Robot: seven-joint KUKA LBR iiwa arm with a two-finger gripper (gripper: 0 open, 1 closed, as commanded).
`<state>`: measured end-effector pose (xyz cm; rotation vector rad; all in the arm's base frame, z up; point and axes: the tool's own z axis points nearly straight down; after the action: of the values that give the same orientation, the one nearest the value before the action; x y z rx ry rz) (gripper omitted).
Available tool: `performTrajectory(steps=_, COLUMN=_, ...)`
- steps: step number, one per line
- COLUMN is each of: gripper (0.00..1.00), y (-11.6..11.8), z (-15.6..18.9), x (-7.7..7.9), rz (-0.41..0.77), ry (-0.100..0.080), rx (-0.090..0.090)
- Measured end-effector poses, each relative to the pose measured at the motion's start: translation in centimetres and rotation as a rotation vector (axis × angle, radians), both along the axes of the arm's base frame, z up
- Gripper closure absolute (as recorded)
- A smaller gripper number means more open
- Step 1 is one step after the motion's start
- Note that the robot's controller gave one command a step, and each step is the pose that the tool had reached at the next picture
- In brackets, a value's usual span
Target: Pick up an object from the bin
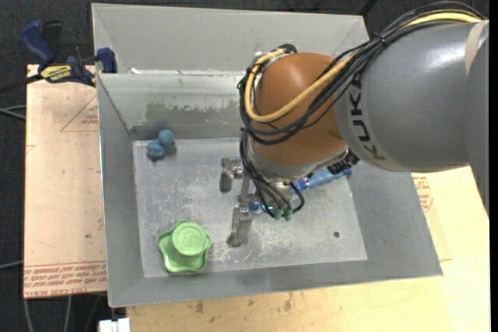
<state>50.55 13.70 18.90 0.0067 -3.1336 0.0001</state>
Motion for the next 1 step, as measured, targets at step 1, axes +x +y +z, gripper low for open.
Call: performTrajectory(steps=1, gripper=0.0, y=3.42, z=-10.32, x=-0.8, rz=0.188, ry=-0.002, rx=0.001)
